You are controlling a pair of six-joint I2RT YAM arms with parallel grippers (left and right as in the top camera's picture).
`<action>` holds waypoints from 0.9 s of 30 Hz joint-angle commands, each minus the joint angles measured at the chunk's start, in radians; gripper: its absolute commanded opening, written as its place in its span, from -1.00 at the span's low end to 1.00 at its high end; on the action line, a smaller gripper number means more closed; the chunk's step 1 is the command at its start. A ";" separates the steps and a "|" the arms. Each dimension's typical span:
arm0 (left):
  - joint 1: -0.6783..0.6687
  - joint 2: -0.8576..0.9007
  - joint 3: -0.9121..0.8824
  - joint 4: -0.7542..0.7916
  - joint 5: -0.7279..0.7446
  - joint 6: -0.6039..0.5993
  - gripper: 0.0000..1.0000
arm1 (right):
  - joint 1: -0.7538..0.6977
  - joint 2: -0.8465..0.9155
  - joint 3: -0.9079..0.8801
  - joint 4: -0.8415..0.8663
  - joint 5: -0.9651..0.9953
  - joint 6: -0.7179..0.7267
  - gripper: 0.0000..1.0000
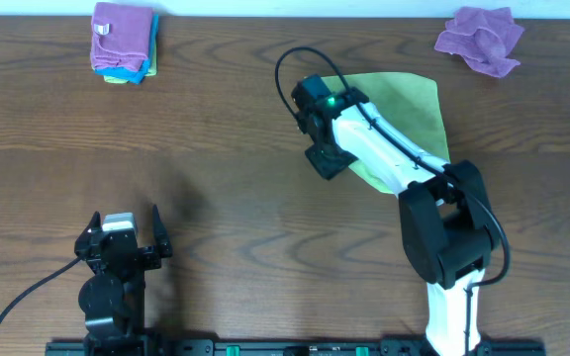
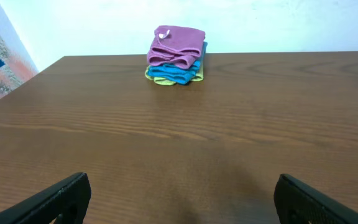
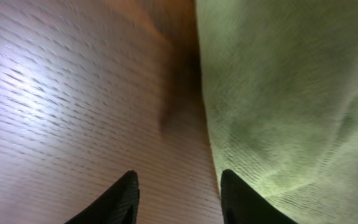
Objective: Fold the cloth
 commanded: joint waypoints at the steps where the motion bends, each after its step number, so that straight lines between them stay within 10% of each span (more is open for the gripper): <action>1: 0.004 -0.005 -0.029 -0.008 -0.011 0.000 0.91 | -0.003 -0.021 -0.032 0.016 0.043 -0.023 -0.15; 27: 0.004 -0.005 -0.029 -0.008 -0.011 0.000 0.91 | -0.050 0.007 -0.064 0.126 0.136 -0.031 -0.26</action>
